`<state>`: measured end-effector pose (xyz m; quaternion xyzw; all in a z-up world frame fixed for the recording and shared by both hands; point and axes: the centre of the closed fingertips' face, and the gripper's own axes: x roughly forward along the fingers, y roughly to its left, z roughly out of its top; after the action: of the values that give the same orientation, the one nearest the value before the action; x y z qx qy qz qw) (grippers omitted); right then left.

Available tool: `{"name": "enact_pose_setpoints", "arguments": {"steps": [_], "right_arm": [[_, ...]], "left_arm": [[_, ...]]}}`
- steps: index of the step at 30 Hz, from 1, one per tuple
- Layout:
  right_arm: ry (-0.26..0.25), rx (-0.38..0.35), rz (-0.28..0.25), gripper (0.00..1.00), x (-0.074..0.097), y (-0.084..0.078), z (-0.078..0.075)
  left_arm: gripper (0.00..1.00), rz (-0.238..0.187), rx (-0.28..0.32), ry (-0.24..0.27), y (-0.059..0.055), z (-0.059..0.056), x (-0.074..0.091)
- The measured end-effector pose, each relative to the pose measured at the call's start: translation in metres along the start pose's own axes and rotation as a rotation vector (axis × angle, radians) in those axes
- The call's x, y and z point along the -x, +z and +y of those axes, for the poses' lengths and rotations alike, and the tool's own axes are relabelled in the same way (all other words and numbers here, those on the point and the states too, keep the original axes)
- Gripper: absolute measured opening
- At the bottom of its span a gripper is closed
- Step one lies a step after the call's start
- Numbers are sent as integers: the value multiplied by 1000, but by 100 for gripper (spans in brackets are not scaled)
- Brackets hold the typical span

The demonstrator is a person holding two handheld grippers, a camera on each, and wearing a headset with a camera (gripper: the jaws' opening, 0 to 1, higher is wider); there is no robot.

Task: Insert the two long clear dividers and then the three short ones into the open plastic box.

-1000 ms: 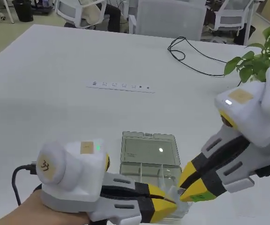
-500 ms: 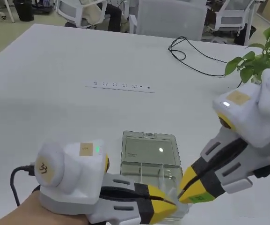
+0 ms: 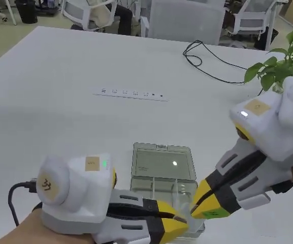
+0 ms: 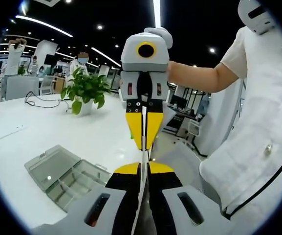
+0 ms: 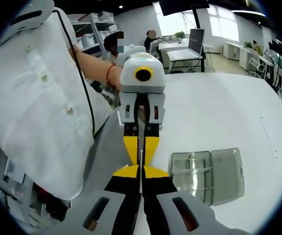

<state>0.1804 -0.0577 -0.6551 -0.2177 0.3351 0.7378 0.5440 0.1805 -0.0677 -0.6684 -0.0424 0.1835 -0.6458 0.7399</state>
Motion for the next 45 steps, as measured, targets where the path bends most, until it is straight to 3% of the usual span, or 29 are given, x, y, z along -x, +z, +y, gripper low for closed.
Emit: {"name": "enact_pose_setpoints", "arguments": {"steps": [18, 27, 32, 45], "right_arm": [[-93, -13, -3, 3, 6, -5, -23], [-151, -23, 10, 3, 6, -12, -43], [-180, -25, 17, 3, 3, -14, -53], [-228, -15, 67, 3, -14, -25, -82]], "left_arm": [[23, 37, 15, 114, -16, 25, 19], [44, 46, 2, 174, -23, 39, 32], [61, 57, -25, 197, -27, 46, 37], [79, 125, -54, 197, -48, 50, 41]]}}
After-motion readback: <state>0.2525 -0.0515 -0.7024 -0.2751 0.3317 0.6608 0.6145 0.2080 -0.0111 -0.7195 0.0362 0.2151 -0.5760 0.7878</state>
